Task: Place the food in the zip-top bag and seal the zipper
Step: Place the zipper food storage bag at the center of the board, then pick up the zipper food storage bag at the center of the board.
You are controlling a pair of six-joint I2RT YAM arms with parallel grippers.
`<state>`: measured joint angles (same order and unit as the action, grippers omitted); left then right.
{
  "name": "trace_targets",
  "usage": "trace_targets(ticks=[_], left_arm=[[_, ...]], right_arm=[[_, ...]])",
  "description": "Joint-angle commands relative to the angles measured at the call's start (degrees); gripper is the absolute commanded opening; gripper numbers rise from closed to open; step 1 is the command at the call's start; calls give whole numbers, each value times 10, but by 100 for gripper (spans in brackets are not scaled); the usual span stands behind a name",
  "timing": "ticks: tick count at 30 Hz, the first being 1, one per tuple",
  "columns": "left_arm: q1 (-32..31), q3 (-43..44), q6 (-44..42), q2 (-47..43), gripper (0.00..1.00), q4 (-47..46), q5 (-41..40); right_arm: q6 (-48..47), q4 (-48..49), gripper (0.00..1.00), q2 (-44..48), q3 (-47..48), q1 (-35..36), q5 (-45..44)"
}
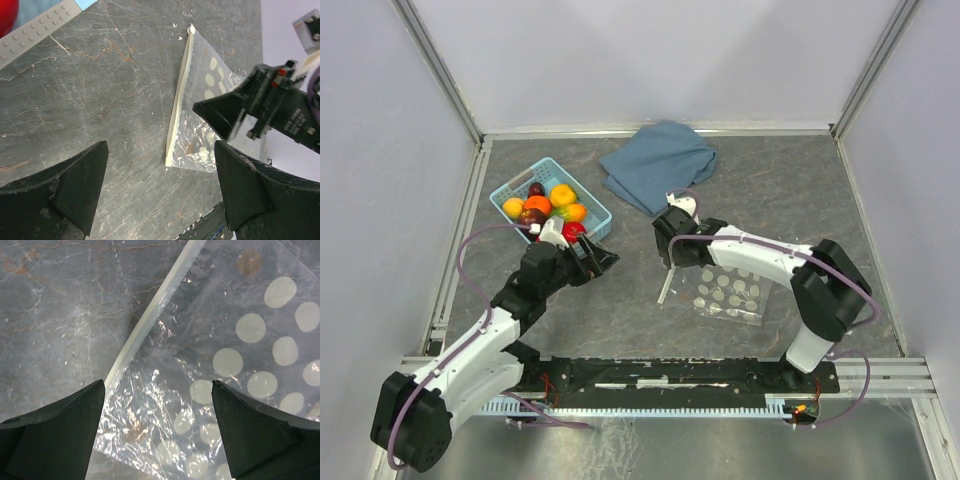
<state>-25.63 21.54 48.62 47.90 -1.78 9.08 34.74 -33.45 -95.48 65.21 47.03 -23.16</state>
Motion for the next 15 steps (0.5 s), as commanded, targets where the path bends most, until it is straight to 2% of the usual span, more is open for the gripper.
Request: trace_targets(ticks=[1, 10, 15], left_arm=[[-4, -4, -35, -15, 92, 2, -16], [-7, -4, -45, -18, 92, 5, -15], [-9, -4, -46, -10, 92, 5, -10]], right_arm=[[29, 38, 96, -35, 28, -17, -19], [28, 92, 90, -91, 16, -51, 41], [27, 118, 81, -110, -1, -64, 73]])
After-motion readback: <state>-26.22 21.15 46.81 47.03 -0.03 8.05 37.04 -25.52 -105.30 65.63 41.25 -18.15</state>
